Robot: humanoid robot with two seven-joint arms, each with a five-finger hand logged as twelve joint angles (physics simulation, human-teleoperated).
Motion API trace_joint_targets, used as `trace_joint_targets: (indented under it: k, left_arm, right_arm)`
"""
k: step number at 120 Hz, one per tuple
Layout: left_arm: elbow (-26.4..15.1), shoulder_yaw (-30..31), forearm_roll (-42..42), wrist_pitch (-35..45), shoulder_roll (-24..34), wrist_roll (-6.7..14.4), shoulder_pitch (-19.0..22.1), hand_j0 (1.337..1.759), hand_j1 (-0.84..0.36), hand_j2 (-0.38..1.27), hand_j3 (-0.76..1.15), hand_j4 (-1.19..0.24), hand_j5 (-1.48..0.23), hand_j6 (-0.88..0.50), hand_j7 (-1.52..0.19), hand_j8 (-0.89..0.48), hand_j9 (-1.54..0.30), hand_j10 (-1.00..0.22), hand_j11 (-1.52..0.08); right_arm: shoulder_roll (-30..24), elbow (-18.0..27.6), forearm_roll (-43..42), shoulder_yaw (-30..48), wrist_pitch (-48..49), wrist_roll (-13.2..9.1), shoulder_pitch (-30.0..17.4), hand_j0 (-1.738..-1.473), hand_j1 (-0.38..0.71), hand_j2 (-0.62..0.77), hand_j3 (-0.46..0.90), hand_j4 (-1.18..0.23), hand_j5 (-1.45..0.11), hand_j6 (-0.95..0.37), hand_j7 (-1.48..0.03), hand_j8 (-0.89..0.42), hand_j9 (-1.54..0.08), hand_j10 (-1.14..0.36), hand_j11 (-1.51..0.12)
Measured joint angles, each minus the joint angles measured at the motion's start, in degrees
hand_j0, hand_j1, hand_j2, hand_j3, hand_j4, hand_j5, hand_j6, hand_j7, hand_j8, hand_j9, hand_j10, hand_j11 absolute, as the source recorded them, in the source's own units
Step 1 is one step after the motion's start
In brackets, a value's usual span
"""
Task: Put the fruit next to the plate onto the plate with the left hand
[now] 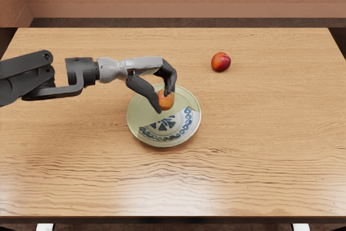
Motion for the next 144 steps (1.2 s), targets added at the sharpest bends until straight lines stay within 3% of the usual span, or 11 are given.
trace_joint_targets:
  k: [24,30,42,60,76,85,100,111,128,144]
  left_arm:
    - [3.1,1.7,0.0,0.3,-2.5,0.0,0.7,1.657,-0.38,0.75,0.0,-0.8,-1.11,-0.8,-1.12,-0.45,-1.09,-0.57,-1.09]
    - [4.0,1.7,-0.5,0.5,-2.7,0.0,0.8,1.657,-0.35,0.63,0.0,-0.73,-1.0,-0.73,-1.01,-0.44,-0.98,-0.54,-0.99]
    - [4.6,1.6,-4.9,0.8,-2.1,0.0,0.7,1.657,-0.16,0.4,0.0,-0.51,-0.7,-0.51,-0.7,-0.34,-0.69,-0.4,-0.69]
    - [4.5,1.5,-7.7,0.8,-1.8,0.0,0.5,1.658,0.01,0.21,0.0,-0.33,-0.44,-0.33,-0.44,-0.25,-0.44,-0.27,-0.44]
    - [-4.4,1.7,-18.6,-6.4,13.0,0.0,1.1,1.658,0.08,0.13,0.0,-0.25,-0.33,-0.25,-0.33,-0.2,-0.32,-0.22,-0.33]
    - [-11.1,1.7,-27.5,-10.0,24.6,0.0,5.5,1.658,0.13,0.09,0.0,-0.2,-0.27,-0.2,-0.27,-0.17,-0.27,-0.18,-0.27]
    - [-20.5,1.7,-35.1,-12.3,36.3,0.0,9.3,1.658,0.22,0.06,0.0,-0.12,-0.16,-0.12,-0.16,-0.1,-0.15,-0.11,-0.15]
    - [-23.8,1.7,-36.9,-12.9,37.9,0.0,10.7,1.658,0.26,0.04,0.0,-0.08,-0.11,-0.08,-0.11,-0.07,-0.11,-0.07,-0.11]
    - [-25.7,2.0,-37.8,-13.2,40.1,0.0,13.7,1.658,0.3,0.02,0.0,-0.05,-0.06,-0.05,-0.06,-0.04,-0.06,-0.04,-0.06]
    - [-27.2,2.6,-37.8,-13.2,45.0,3.2,14.8,1.658,0.32,0.02,0.0,-0.03,-0.04,-0.03,-0.04,-0.03,-0.04,-0.03,-0.04]
  right_arm:
    - [0.0,0.0,0.0,0.0,0.0,0.0,0.0,-1.658,-0.35,0.0,0.0,0.0,0.0,0.0,0.0,0.0,0.0,0.0,0.0]
    - [0.0,0.0,0.0,-0.1,0.0,0.0,0.0,-1.658,-0.35,0.0,0.0,0.0,0.0,0.0,0.0,0.0,0.0,0.0,0.0]
    - [0.0,0.0,0.0,-0.1,0.0,0.0,0.0,-1.658,-0.35,0.0,0.0,0.0,0.0,0.0,0.0,0.0,0.0,0.0,0.0]
    - [0.0,0.0,0.0,-0.1,0.0,0.0,0.0,-1.658,-0.35,0.0,0.0,0.0,0.0,0.0,0.0,0.0,0.0,0.0,0.0]
    - [0.0,0.0,0.0,0.0,0.1,0.0,0.0,-1.658,-0.35,0.0,0.0,0.0,0.0,0.0,0.0,0.0,0.0,0.0,0.0]
    - [0.0,0.1,0.1,0.0,0.1,0.0,0.0,-1.658,-0.35,0.0,0.0,0.0,0.0,0.0,0.0,0.0,0.0,0.0,0.0]
    - [0.0,0.1,0.1,0.0,0.2,0.0,-0.4,-1.658,-0.35,0.0,0.0,0.0,0.0,0.0,0.0,0.0,0.0,0.0,0.0]
    - [0.0,0.2,0.1,0.0,0.2,0.0,-0.6,-1.658,-0.35,0.0,0.0,0.0,0.0,0.0,0.0,0.0,0.0,0.0,0.0]
    - [0.0,0.2,0.1,0.0,0.3,0.0,-0.7,-1.658,-0.35,0.0,0.0,0.0,0.0,0.0,0.0,0.0,0.0,0.0,0.0]
    - [0.0,0.2,0.1,0.0,0.3,0.0,-0.7,-1.658,-0.35,0.0,0.0,0.0,0.0,0.0,0.0,0.0,0.0,0.0,0.0]
